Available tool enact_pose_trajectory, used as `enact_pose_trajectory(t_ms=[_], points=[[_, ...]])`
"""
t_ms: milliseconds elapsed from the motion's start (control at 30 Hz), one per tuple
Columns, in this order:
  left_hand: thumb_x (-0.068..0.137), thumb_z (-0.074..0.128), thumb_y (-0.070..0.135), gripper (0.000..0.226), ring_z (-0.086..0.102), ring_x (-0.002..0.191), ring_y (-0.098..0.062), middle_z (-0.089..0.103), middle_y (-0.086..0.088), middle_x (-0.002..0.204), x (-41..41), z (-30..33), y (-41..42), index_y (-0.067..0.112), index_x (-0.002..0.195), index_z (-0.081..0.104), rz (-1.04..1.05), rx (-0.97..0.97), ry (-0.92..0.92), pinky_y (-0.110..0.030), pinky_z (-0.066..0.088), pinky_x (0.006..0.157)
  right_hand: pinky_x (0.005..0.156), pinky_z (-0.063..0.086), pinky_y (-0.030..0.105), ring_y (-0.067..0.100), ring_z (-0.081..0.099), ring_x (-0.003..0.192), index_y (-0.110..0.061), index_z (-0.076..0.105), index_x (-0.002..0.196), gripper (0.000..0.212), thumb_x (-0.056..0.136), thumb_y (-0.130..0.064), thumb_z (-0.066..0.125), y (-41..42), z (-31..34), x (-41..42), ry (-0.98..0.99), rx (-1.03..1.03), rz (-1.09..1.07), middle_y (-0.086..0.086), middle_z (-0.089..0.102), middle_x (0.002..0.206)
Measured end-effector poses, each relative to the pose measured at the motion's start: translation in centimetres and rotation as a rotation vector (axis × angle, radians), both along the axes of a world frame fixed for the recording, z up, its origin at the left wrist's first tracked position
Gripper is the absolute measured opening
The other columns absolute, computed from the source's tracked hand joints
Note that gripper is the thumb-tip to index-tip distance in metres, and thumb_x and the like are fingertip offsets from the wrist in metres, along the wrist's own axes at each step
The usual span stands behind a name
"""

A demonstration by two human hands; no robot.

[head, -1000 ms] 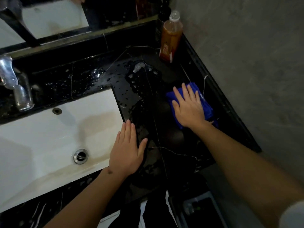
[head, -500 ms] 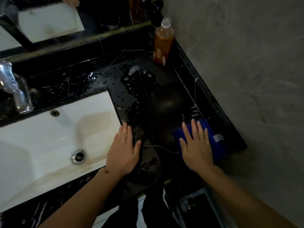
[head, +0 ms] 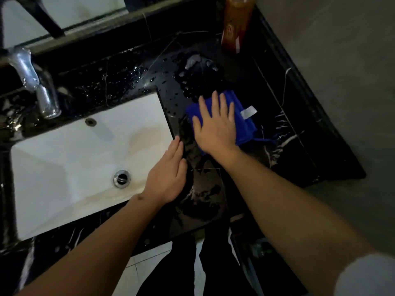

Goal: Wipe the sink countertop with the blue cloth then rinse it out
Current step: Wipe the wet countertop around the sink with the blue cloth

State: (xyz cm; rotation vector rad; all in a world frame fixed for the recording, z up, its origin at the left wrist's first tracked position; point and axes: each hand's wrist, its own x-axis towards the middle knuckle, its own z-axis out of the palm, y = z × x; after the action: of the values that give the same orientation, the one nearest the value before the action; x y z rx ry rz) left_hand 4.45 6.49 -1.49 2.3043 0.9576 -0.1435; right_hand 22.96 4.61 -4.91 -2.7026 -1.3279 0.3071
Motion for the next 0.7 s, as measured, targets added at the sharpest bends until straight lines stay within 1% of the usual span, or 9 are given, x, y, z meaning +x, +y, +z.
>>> enact_pose_trajectory(t_ms=[67, 200, 300, 400, 467, 533, 600, 633, 700], points=[[0.107, 0.028, 0.031, 0.056, 0.005, 0.151, -0.004, 0.000, 0.009, 0.167, -0.3, -0.1, -0.1, 0.019, 0.159, 0.013, -0.018, 0.017, 0.005, -0.025, 0.015, 0.121, 0.124, 0.003, 0.052, 0.030, 0.000, 0.154, -0.023, 0.011, 0.160, 0.065, 0.102, -0.053, 0.017, -2.5, 0.2, -2.1, 0.013, 0.008, 0.030, 0.013, 0.006, 0.167], [0.106, 0.028, 0.032, 0.059, -0.001, 0.152, -0.007, -0.003, 0.004, 0.167, -0.7, -0.2, -0.5, 0.015, 0.159, 0.008, -0.051, 0.040, 0.019, -0.024, 0.006, 0.121, 0.124, 0.007, 0.052, 0.030, 0.003, 0.155, -0.021, 0.014, 0.159, 0.064, 0.103, -0.050, 0.021, -9.5, 0.7, -5.7, 0.042, -0.002, 0.026, 0.013, 0.009, 0.167], [0.106, 0.027, 0.033, 0.060, -0.003, 0.152, -0.010, -0.004, 0.001, 0.167, -1.3, -0.3, -0.8, 0.014, 0.159, 0.005, -0.082, 0.064, 0.031, -0.024, 0.003, 0.122, 0.124, 0.010, 0.054, 0.031, 0.003, 0.155, -0.019, 0.012, 0.159, 0.064, 0.103, -0.049, 0.023, -14.0, 0.5, -8.1, 0.031, -0.057, 0.007, 0.014, 0.007, 0.167], [0.106, 0.026, 0.035, 0.061, -0.005, 0.153, -0.013, -0.005, -0.002, 0.167, -1.4, -0.3, -1.1, 0.013, 0.159, 0.004, -0.083, 0.077, 0.039, -0.028, 0.001, 0.123, 0.122, 0.015, 0.055, 0.031, 0.005, 0.154, -0.019, 0.011, 0.159, 0.064, 0.103, -0.049, 0.022, -16.5, 0.2, -9.5, 0.031, -0.090, 0.009, 0.014, 0.009, 0.166], [0.106, 0.026, 0.039, 0.064, -0.007, 0.153, -0.016, -0.006, -0.005, 0.167, -1.8, 0.0, -1.9, 0.011, 0.158, 0.002, -0.092, 0.078, 0.085, -0.028, -0.002, 0.122, 0.122, 0.016, 0.056, 0.033, 0.008, 0.154, -0.019, 0.013, 0.159, 0.064, 0.102, -0.049, 0.022, -17.1, 0.2, -9.7, 0.027, -0.105, 0.019, 0.015, 0.011, 0.166], [0.104, 0.030, 0.041, 0.069, -0.006, 0.153, -0.024, -0.004, -0.010, 0.167, -3.1, 0.5, -3.7, 0.010, 0.158, 0.003, -0.156, 0.112, 0.175, -0.038, 0.004, 0.125, 0.122, 0.015, 0.057, 0.034, 0.010, 0.153, -0.019, 0.017, 0.158, 0.065, 0.102, -0.049, 0.023, -16.9, 0.3, -9.5, 0.017, -0.109, 0.023, 0.016, 0.012, 0.165], [0.097, 0.040, 0.041, 0.073, 0.003, 0.153, -0.033, 0.008, -0.015, 0.166, -4.4, 1.3, -5.6, 0.010, 0.158, 0.013, -0.199, 0.159, 0.220, -0.048, 0.015, 0.123, 0.122, 0.013, 0.057, 0.035, 0.010, 0.153, -0.021, 0.018, 0.158, 0.064, 0.101, -0.050, 0.021, -15.7, 0.5, -9.1, 0.017, -0.103, 0.034, 0.016, 0.013, 0.165], [0.094, 0.042, 0.040, 0.073, 0.011, 0.152, -0.034, 0.016, -0.016, 0.165, -5.1, 1.6, -6.4, 0.010, 0.157, 0.020, -0.191, 0.175, 0.218, -0.050, 0.019, 0.122, 0.122, 0.012, 0.057, 0.035, 0.010, 0.153, -0.021, 0.018, 0.158, 0.063, 0.102, -0.049, 0.020, -14.6, 0.6, -8.7, 0.021, -0.096, 0.045, 0.017, 0.014, 0.165], [0.091, 0.040, 0.039, 0.071, 0.021, 0.150, -0.032, 0.027, -0.015, 0.162, -6.0, 1.7, -7.5, 0.007, 0.154, 0.031, -0.175, 0.206, 0.200, -0.049, 0.024, 0.121, 0.123, 0.012, 0.056, 0.034, 0.010, 0.153, -0.020, 0.016, 0.159, 0.062, 0.102, -0.047, 0.016, -11.7, 0.6, -7.5, 0.020, -0.081, 0.056, 0.017, 0.014, 0.166]])
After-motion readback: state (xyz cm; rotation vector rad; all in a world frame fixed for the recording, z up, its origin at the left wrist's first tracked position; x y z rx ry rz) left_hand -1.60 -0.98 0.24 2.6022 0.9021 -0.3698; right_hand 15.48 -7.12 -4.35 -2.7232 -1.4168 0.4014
